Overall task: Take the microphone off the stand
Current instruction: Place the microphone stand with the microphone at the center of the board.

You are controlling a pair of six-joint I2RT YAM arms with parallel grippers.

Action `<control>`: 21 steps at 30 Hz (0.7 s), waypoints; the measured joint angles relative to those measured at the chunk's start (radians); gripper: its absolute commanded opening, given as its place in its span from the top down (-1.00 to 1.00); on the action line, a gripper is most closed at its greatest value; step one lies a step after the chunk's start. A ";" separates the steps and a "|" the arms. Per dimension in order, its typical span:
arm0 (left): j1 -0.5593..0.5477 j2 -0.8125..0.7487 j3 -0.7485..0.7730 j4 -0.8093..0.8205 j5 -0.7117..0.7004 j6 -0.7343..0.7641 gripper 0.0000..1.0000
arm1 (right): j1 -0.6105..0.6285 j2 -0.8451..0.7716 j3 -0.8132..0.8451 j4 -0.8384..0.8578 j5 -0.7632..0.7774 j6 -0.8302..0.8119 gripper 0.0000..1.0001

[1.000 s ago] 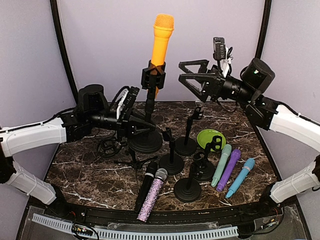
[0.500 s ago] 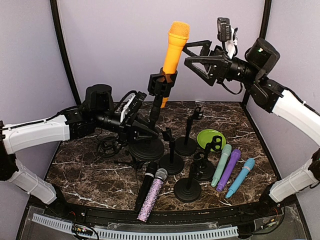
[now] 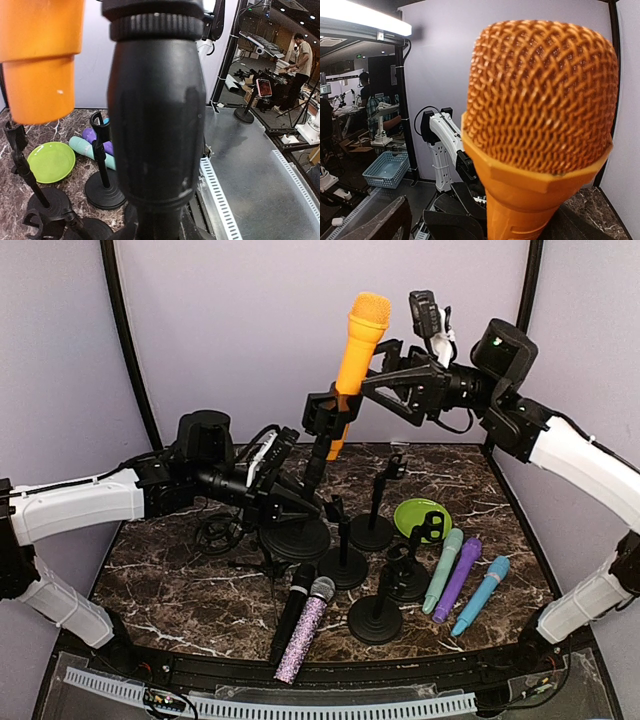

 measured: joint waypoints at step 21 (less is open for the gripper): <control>0.005 -0.012 0.000 -0.037 -0.061 0.043 1.00 | 0.019 0.000 0.008 -0.045 0.072 -0.008 -0.51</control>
